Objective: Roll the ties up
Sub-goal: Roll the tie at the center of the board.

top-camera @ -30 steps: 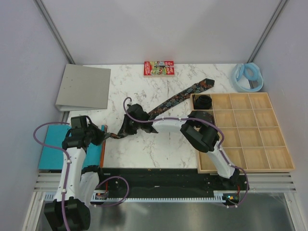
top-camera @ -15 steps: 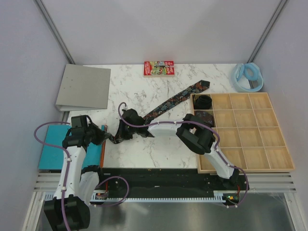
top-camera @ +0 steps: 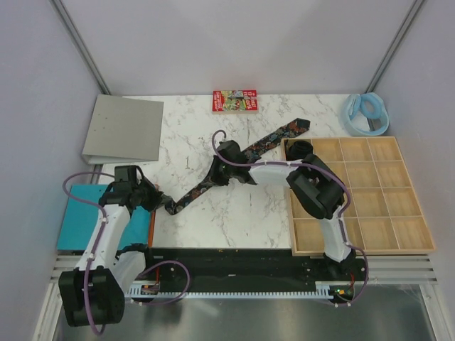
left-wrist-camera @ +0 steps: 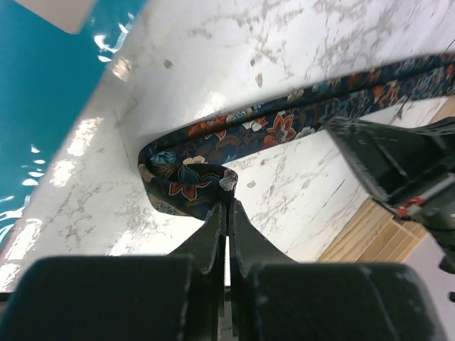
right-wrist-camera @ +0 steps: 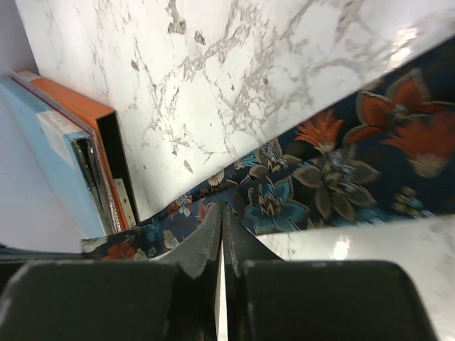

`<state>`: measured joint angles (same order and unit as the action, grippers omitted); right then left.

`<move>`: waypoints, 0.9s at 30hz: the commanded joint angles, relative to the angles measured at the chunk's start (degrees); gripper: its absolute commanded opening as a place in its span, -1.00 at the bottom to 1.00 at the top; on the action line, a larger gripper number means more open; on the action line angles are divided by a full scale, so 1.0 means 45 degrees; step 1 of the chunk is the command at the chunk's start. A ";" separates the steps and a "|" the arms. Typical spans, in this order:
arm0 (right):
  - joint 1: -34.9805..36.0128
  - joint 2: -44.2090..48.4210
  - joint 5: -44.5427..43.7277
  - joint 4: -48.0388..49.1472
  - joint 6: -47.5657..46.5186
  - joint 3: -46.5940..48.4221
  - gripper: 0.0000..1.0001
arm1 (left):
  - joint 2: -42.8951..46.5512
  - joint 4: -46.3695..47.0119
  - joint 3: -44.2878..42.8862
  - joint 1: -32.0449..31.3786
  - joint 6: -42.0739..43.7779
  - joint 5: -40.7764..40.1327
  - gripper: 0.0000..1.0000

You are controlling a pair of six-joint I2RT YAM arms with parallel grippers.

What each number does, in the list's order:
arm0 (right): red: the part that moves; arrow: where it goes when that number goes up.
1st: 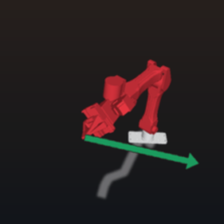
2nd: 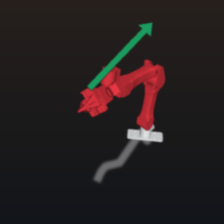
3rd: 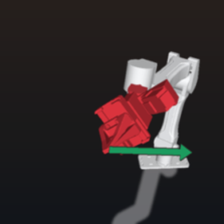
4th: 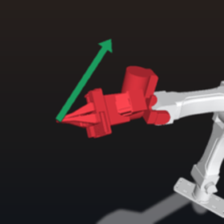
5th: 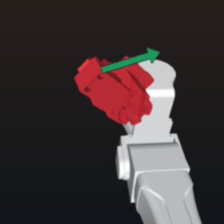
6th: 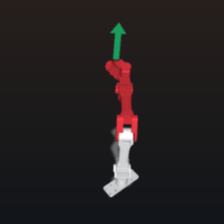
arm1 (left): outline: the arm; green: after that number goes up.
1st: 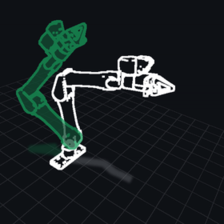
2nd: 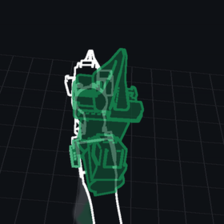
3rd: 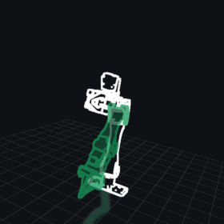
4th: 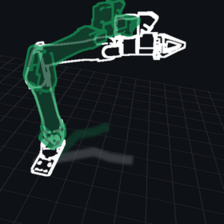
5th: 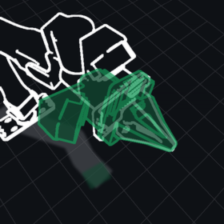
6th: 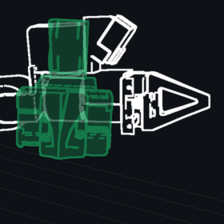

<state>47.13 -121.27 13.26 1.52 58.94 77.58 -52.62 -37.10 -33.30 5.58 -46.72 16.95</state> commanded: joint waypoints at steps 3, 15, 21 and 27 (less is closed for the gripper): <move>-0.0454 0.2299 0.0004 0.0210 -0.0616 -0.1321 -0.88 | -0.1292 0.0764 -0.0432 -0.1940 0.0149 -0.0757 -0.96; -0.0474 0.4487 -0.0192 0.0307 -0.0715 -0.3431 -0.88 | -0.2759 0.2442 -0.0257 -0.3369 -0.1042 -0.1910 -0.97; -0.0396 0.4723 -0.0114 0.0717 -0.0616 -0.4017 -0.89 | -0.3520 0.3029 -0.0354 -0.3506 -0.1122 -0.1717 -0.96; -0.0279 0.4704 -0.0133 0.0737 -0.0656 -0.3998 -0.90 | -0.3911 0.3654 -0.0374 -0.3662 -0.1200 -0.1658 -0.96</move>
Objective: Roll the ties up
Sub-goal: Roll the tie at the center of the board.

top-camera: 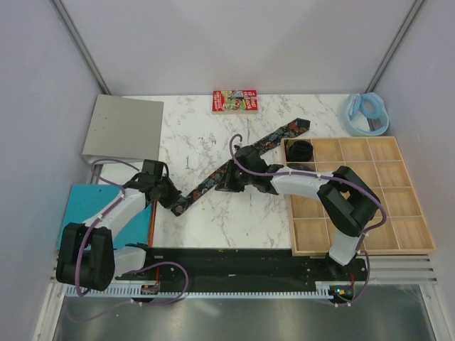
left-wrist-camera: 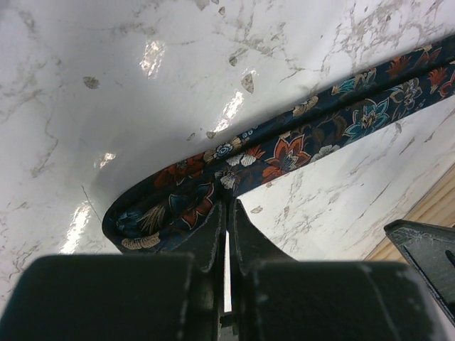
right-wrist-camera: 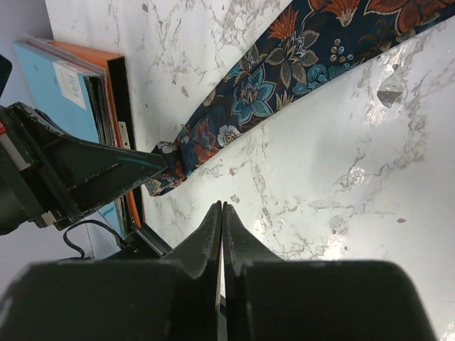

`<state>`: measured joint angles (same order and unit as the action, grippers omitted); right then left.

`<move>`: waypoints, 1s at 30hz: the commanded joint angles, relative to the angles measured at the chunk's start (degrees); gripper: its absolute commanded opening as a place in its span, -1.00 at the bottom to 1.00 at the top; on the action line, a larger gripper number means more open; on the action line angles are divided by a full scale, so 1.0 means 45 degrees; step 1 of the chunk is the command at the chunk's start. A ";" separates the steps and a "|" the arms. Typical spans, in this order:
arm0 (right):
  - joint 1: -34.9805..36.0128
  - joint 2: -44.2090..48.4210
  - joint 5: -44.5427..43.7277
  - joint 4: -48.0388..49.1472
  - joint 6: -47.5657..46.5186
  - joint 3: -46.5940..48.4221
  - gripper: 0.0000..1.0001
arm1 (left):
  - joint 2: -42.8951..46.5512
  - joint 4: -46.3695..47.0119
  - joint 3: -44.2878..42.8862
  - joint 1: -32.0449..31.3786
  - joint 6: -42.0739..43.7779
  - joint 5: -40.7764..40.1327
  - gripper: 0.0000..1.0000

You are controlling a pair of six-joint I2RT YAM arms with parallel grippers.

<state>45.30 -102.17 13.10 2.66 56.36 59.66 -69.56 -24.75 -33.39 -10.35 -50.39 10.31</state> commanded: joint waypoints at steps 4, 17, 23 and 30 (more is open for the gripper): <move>0.0227 0.0439 -0.0119 0.0523 -0.0083 0.0024 -0.90 | -0.0129 0.1476 -0.0315 -0.0142 -0.0267 -0.0083 -0.95; 0.0734 0.0302 -0.0236 0.0367 -0.0317 0.0395 -0.91 | -0.0384 0.2395 0.0134 -0.0239 -0.0131 0.0522 -0.40; 0.0832 0.0321 -0.0392 0.0191 -0.0375 0.0648 -0.91 | 0.0495 0.1714 -0.0158 -0.0239 0.0026 0.0484 0.05; 0.1144 0.0166 -0.0392 -0.0043 -0.0414 0.1389 -0.91 | 0.1939 -0.0141 -0.1328 -0.0239 0.0455 -0.0217 0.06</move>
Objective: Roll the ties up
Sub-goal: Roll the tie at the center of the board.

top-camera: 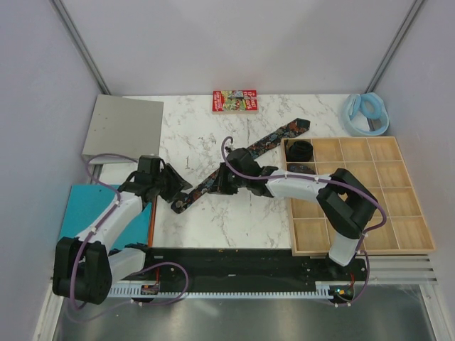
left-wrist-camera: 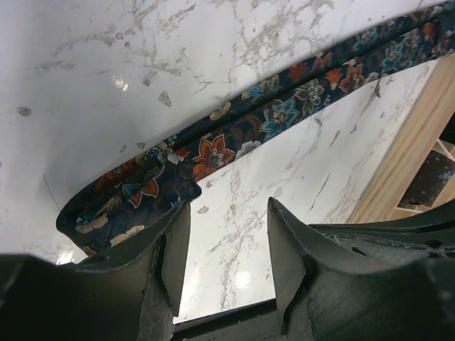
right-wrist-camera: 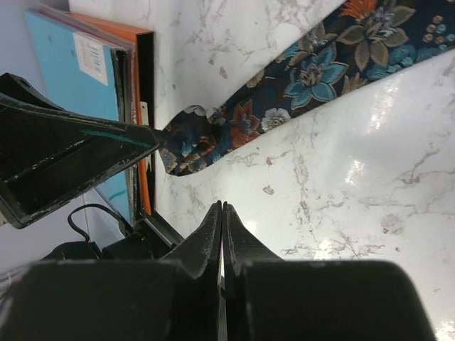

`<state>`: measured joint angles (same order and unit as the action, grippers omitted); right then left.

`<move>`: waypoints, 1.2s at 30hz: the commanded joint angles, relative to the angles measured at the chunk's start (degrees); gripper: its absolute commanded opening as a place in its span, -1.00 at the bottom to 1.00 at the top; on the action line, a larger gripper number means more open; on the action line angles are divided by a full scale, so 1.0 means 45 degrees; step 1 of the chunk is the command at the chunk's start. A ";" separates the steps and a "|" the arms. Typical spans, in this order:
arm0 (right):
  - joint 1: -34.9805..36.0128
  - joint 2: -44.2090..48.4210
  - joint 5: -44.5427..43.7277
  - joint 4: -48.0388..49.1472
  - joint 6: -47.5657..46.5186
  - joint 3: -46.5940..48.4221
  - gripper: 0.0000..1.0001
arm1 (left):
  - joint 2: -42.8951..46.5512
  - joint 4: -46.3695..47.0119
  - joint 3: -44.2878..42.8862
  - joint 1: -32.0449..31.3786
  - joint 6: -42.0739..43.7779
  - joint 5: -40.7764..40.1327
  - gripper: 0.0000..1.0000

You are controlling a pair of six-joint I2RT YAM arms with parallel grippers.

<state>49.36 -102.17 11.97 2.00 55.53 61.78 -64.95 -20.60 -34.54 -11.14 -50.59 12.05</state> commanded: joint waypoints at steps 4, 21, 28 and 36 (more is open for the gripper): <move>0.0534 -0.0166 -0.0023 0.0025 -0.0230 0.1582 -0.90 | 0.1870 -0.2412 -0.1230 -0.0045 0.0675 -0.1622 -0.08; 0.1042 -0.3565 0.1462 -0.0386 -0.0367 0.5100 -0.91 | 0.2578 -0.2551 0.0528 0.0346 0.0558 -0.1975 -0.85; 0.1042 -0.4112 0.1637 -0.0210 -0.0367 0.5119 -0.92 | 0.1896 -0.1888 0.0879 0.0346 0.0597 -0.1878 -0.87; 0.1042 -0.4424 0.1755 0.0297 -0.0308 0.4729 -0.92 | 0.1347 -0.1165 0.1601 0.0346 0.0578 -0.1780 -0.88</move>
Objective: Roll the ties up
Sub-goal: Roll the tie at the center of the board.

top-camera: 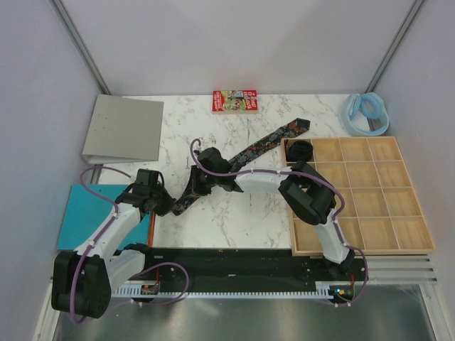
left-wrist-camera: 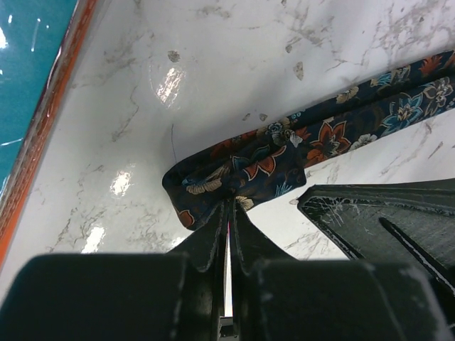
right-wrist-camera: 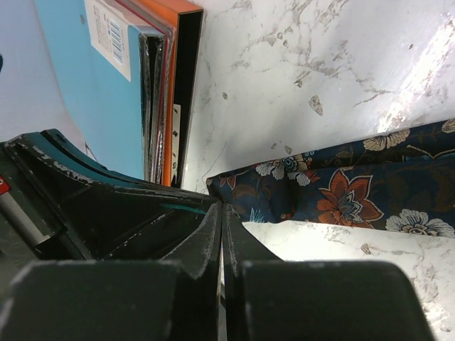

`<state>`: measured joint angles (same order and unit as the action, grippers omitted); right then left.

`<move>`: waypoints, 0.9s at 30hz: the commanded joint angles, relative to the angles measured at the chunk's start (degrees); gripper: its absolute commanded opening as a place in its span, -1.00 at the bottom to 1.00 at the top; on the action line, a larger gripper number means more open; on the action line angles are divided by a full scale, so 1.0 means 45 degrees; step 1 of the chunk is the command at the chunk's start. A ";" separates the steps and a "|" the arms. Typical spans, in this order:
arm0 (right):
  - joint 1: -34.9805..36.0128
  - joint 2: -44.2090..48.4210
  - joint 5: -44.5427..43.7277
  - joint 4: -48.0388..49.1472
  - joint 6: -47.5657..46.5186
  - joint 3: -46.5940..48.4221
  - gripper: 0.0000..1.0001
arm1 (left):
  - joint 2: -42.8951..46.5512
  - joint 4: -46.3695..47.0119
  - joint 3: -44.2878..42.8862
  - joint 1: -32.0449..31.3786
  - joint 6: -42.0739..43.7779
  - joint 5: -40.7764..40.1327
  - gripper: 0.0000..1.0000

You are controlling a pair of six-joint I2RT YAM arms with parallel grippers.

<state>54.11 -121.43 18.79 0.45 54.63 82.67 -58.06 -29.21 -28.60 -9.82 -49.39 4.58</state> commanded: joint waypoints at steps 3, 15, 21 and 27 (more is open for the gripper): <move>-0.0012 -0.0243 0.0239 0.0740 -0.0090 0.0026 -0.93 | -0.0358 0.0983 0.0476 0.0054 0.0291 -0.0022 -0.88; 0.0007 -0.0867 0.0337 0.1580 0.0145 -0.0696 -0.94 | -0.0417 0.1238 0.0945 0.0054 0.0291 -0.0021 -0.89; -0.0032 -0.1297 0.0181 0.1658 0.0028 -0.0969 -0.95 | -0.0418 0.1238 0.0965 0.0054 0.0349 -0.0080 -0.89; -0.0051 -0.1395 0.0025 0.1639 -0.0031 -0.1204 -0.96 | 0.0226 0.0848 0.0790 0.0035 0.0427 -0.0119 -0.77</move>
<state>53.87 -126.08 20.38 7.70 55.35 78.96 -59.31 -24.27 -24.95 -9.82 -49.39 4.89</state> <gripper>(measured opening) 0.022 0.064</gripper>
